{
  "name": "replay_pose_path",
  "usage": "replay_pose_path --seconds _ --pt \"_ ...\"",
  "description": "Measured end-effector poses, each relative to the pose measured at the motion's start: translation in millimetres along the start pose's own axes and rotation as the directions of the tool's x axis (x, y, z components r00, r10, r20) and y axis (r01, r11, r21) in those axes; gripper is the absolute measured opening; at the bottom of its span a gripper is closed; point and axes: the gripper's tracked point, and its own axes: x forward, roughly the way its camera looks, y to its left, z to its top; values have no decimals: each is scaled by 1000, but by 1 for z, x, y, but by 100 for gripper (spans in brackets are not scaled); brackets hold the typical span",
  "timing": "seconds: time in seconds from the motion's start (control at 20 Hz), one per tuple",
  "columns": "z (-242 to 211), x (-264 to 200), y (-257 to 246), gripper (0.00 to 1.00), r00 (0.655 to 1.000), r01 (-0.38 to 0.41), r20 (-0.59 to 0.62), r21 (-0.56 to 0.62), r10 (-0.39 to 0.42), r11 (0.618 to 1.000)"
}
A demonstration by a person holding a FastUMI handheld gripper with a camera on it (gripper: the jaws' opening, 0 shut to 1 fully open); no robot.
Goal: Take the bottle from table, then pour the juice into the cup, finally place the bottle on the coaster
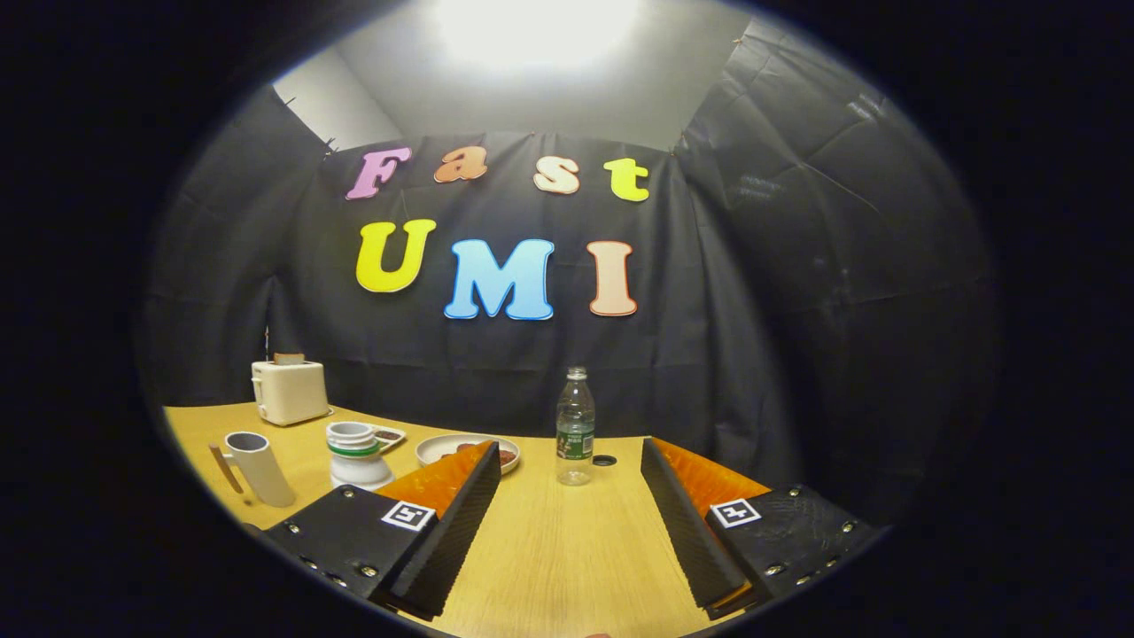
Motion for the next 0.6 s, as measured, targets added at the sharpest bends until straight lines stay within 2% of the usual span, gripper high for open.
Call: replay_pose_path --seconds 0.6 --pt "-35 -47 51 97 991 -104 -89 22 105 994"
